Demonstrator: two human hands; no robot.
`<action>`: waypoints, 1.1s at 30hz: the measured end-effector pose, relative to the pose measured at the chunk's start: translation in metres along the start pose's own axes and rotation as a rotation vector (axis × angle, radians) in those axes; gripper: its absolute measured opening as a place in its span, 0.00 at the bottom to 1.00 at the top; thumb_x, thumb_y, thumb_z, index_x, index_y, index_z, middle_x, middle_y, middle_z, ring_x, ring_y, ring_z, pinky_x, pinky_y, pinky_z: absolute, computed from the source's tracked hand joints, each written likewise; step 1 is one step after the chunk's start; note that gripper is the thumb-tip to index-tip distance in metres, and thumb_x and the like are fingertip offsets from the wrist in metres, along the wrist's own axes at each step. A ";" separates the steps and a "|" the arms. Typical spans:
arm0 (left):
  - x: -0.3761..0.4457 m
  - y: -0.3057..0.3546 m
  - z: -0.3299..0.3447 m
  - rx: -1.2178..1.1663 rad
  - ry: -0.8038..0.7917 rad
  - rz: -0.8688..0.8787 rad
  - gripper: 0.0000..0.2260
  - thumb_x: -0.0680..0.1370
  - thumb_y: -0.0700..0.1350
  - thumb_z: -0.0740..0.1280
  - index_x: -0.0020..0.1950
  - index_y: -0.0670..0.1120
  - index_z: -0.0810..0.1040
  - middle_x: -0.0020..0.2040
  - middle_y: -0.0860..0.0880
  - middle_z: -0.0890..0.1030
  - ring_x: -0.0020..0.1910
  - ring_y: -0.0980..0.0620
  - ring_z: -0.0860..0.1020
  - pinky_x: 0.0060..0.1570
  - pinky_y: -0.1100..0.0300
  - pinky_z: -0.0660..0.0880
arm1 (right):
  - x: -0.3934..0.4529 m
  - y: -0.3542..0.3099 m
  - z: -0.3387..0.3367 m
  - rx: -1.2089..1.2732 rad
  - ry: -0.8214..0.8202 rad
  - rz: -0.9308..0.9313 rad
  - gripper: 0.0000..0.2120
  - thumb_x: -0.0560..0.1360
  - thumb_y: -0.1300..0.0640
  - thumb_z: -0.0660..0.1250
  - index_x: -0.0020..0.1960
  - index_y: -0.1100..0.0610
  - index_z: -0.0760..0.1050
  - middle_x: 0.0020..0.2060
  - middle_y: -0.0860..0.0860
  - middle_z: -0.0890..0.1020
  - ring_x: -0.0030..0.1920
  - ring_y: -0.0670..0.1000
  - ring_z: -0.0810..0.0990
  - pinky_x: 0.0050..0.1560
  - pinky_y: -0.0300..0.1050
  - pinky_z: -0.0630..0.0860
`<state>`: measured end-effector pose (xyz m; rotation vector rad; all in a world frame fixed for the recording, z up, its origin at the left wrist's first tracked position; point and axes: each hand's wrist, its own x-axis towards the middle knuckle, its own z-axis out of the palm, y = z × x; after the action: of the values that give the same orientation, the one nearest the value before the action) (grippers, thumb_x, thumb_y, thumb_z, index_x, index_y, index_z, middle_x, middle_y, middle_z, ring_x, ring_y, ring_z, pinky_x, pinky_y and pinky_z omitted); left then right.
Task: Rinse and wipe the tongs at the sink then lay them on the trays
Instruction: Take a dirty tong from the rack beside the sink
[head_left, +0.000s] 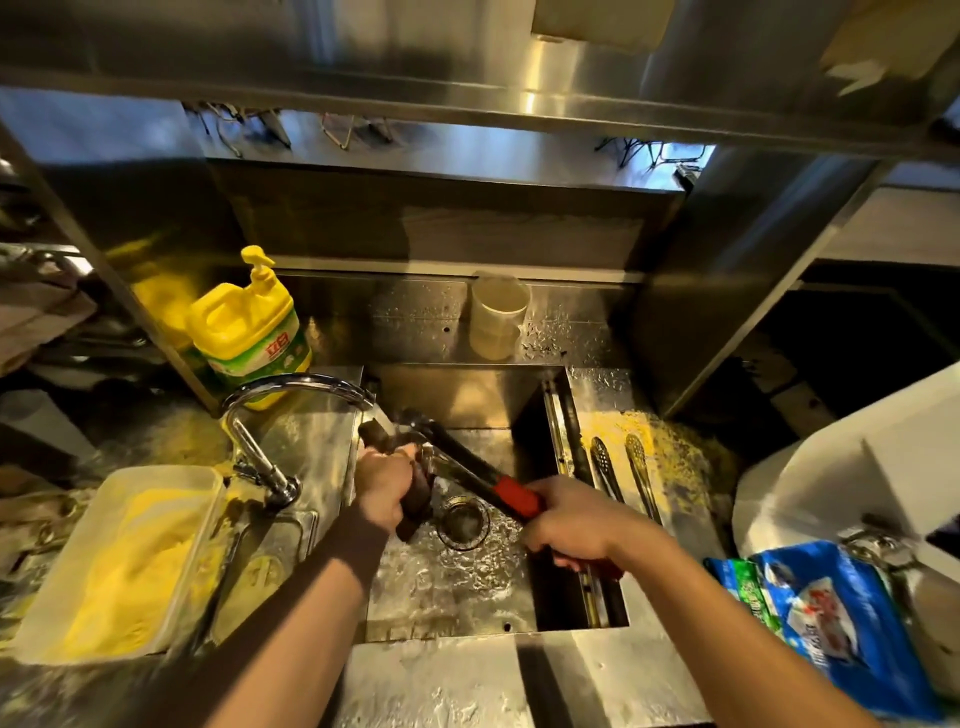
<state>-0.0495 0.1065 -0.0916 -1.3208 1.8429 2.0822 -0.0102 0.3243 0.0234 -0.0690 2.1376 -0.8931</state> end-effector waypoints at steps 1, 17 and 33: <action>-0.001 -0.004 -0.001 0.022 0.013 0.002 0.14 0.76 0.41 0.70 0.59 0.34 0.79 0.56 0.33 0.82 0.53 0.37 0.82 0.57 0.44 0.79 | 0.000 0.001 -0.001 -0.115 0.068 -0.004 0.17 0.71 0.61 0.68 0.59 0.55 0.76 0.35 0.51 0.80 0.31 0.47 0.78 0.31 0.42 0.75; -0.048 -0.017 0.018 0.204 -0.309 0.191 0.09 0.77 0.44 0.71 0.55 0.45 0.79 0.41 0.48 0.81 0.39 0.50 0.78 0.37 0.62 0.72 | -0.027 0.030 0.016 -0.551 0.730 0.125 0.38 0.74 0.50 0.69 0.78 0.50 0.53 0.63 0.58 0.73 0.54 0.59 0.81 0.50 0.54 0.80; -0.252 -0.020 0.183 0.306 -0.924 0.256 0.01 0.76 0.40 0.71 0.45 0.45 0.83 0.42 0.41 0.84 0.39 0.44 0.82 0.45 0.52 0.79 | -0.206 0.133 -0.037 0.393 1.050 -0.084 0.11 0.63 0.58 0.68 0.40 0.43 0.76 0.26 0.44 0.75 0.24 0.43 0.69 0.27 0.40 0.68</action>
<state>0.0213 0.3838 0.0328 0.0043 1.7814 1.8795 0.1352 0.5132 0.0924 0.6459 2.8284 -1.6216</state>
